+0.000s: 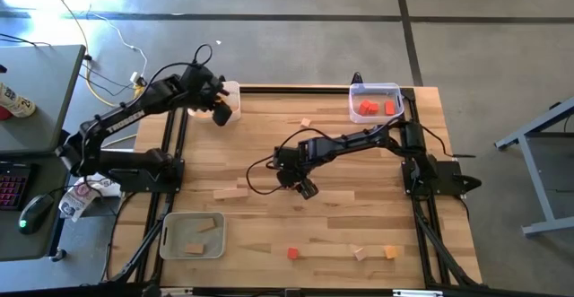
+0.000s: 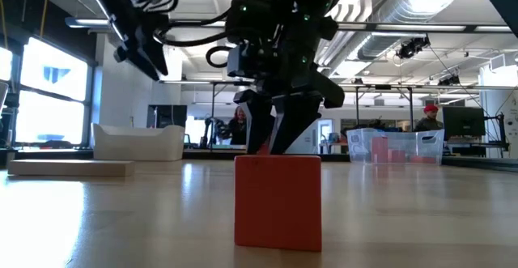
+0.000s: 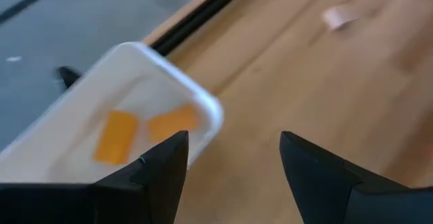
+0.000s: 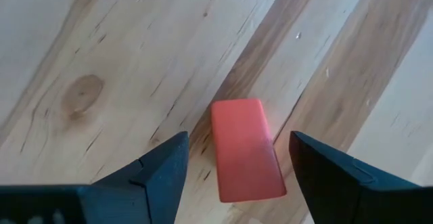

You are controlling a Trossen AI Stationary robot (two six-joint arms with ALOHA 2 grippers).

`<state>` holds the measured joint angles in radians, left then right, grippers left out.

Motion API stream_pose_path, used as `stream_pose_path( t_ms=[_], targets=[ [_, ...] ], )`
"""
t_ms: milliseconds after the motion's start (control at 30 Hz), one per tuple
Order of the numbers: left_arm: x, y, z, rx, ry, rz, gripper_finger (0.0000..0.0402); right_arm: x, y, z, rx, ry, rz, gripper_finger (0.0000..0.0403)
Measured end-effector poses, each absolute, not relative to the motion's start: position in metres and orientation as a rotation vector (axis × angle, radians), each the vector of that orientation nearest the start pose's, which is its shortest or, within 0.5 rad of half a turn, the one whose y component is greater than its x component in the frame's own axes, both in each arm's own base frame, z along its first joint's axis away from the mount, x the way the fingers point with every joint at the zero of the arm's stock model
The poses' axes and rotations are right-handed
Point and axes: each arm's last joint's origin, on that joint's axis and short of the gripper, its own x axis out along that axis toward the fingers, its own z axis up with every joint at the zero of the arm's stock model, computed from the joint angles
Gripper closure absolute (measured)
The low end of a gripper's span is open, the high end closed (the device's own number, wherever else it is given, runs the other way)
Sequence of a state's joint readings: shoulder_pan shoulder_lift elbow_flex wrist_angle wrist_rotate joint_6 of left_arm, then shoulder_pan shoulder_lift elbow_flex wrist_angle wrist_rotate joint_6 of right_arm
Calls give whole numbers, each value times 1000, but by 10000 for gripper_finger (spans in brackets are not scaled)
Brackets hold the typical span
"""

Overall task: Sort & place blocks by color
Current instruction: Put the orange block into the transparent bin

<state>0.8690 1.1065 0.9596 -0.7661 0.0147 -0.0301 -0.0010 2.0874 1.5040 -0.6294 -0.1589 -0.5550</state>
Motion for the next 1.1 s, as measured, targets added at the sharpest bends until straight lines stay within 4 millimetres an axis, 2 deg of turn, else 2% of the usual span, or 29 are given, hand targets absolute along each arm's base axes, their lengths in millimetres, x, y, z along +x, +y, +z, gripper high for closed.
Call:
stream_pose_path(
  t_ms=[133,467,967,1100],
  targets=[
    [142,148,294,-466,779,726,182,422,4,157,-386,1137,467,188],
    [160,125,295,-448,781,601,183,421,2,157,-415,1156,428,287],
    [168,115,295,-420,793,545,181,418,1,158,-335,1220,315,295],
    [169,114,295,-411,796,541,183,412,0,164,-321,1264,258,295]
  ],
)
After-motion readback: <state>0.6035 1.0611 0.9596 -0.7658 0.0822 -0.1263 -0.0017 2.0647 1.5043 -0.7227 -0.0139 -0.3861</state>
